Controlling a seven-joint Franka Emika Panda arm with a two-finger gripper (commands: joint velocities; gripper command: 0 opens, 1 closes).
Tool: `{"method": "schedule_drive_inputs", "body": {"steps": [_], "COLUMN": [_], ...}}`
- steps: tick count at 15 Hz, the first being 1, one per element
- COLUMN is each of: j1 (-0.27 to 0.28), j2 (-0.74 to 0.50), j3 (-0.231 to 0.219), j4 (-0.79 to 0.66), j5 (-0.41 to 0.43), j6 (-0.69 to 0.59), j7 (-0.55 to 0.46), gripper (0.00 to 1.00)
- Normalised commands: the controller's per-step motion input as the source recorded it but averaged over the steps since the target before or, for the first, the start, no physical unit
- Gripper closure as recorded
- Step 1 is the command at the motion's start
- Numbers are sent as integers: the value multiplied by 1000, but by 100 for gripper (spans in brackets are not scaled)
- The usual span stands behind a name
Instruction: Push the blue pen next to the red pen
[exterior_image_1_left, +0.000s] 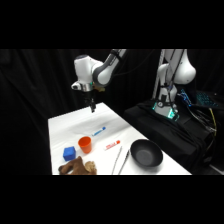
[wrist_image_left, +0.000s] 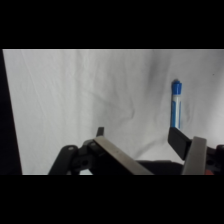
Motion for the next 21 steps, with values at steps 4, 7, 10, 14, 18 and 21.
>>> {"method": "schedule_drive_inputs", "body": {"steps": [4,7,10,14,18,21], "j1": [-116,-109,-101,-80,-50,-39], "j2": [165,165,150,137,159,140], "j3": [52,74,87,98,100,78], "j4": [56,65,69,59,55,65], "j5": [-45,-35,-40,-47,-44,-41], "j6": [364,318,249,210,211,186], "j7": [-147,-120,-110,-74,-30,-11], "gripper": [0,0,0,0,0,0]}}
